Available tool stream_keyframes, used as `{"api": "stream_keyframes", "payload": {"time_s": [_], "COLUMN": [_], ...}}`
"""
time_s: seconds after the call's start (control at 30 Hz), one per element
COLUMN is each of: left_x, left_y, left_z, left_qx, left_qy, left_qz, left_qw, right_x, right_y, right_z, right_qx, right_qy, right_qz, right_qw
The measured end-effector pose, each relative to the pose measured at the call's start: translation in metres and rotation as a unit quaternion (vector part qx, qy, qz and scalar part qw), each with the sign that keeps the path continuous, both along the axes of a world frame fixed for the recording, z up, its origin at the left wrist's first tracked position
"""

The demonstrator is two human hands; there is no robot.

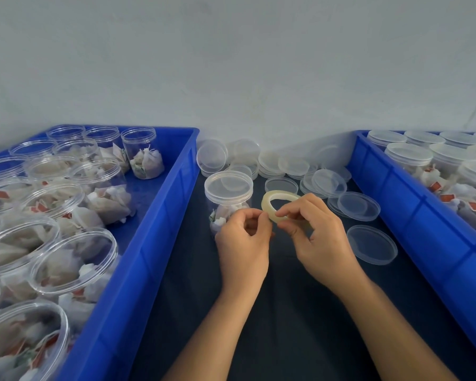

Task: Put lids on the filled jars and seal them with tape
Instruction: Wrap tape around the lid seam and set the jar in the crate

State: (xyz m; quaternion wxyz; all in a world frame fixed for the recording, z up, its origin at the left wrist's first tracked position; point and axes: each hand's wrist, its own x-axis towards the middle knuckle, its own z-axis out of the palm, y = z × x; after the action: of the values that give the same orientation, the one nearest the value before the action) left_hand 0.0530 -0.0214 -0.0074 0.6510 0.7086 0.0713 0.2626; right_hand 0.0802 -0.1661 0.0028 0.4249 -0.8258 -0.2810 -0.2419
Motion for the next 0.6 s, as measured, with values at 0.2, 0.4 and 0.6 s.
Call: {"api": "stream_keyframes", "payload": {"time_s": [0.2,0.4,0.6], "left_x": [-0.0039,-0.0034,-0.002], "left_y": [-0.0023,-0.0006,-0.0005], "left_z": [0.0032,0.0041,0.0027], "left_qx": [0.001,-0.018,-0.018], "left_qy": [0.001,-0.001,0.013], "left_qz": [0.006,-0.007,-0.013], "left_qw": [1.0,1.0,1.0], "right_x": [0.0003,-0.0006,-0.0009], "right_y": [0.0013,-0.0022,-0.0015], "right_z": [0.0008,0.0034,0.0044], "right_qx": [0.011,-0.006,-0.017], "right_qy": [-0.003,-0.01,-0.016], "right_qz": [0.015,0.009,0.01], "right_qw": [1.0,1.0,1.0]}}
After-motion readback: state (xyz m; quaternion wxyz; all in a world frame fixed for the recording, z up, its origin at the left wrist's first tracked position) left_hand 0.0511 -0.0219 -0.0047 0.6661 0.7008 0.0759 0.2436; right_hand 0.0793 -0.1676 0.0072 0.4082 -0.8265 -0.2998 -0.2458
